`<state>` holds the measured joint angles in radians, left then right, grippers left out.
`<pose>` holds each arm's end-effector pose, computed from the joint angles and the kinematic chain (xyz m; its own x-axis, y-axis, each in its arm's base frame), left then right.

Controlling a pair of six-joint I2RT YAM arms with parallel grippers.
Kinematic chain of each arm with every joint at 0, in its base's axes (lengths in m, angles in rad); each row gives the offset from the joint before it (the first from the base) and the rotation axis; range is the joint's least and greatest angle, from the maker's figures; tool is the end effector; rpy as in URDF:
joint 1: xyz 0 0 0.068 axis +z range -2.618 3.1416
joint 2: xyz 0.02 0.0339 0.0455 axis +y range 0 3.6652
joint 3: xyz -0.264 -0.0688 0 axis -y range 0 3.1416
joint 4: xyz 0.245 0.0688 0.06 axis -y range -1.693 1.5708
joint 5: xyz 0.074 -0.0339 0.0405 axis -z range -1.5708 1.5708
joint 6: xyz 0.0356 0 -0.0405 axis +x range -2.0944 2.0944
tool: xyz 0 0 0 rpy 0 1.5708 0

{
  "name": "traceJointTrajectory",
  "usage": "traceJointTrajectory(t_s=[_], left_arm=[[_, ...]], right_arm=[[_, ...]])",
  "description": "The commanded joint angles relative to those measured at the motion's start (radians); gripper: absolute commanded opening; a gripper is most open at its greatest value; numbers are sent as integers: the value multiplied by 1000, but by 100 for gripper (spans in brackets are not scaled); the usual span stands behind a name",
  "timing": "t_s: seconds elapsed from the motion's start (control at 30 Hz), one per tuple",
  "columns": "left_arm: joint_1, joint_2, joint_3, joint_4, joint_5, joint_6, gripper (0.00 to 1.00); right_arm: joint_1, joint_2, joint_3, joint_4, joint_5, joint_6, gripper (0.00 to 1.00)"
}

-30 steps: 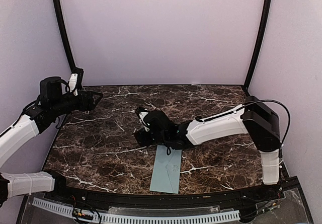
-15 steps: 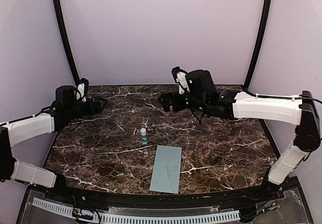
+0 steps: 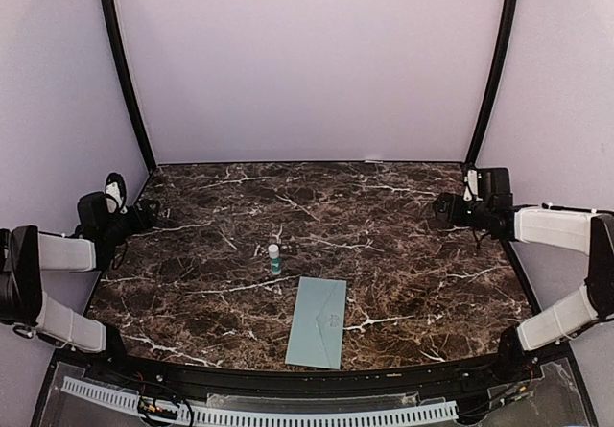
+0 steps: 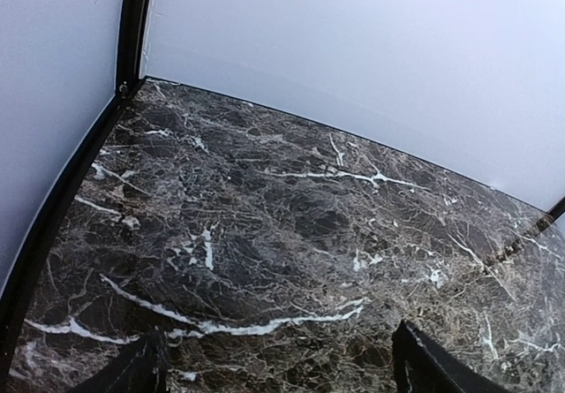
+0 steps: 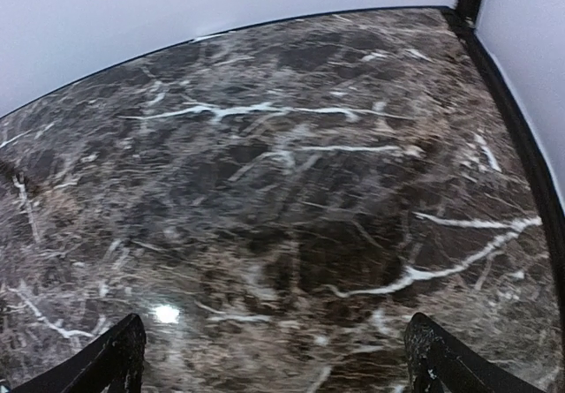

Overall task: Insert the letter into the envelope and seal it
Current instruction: Reset both arms

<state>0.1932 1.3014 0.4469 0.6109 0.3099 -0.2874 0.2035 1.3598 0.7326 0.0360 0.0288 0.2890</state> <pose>0.2578 0.0394 0.1966 -0.2575 -0.3255 -0.9098 0.0361 0.9377 -0.3456 0.2835 0.0575 0.2154 -0.5741 0.1724 -0.8004 -0.0156 0.9751 0.2212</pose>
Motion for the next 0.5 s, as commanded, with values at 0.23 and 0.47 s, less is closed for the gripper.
traceJointTrajectory(t_s=[0.23,0.47], left_arm=[[6,-38,-224,401,-74,123,89],[6,-9,-257,496,-82,119,89]], right_arm=[[-161,-296,-421,616,82,-125,99],[-164,-338,-661,975,155,-199,99]])
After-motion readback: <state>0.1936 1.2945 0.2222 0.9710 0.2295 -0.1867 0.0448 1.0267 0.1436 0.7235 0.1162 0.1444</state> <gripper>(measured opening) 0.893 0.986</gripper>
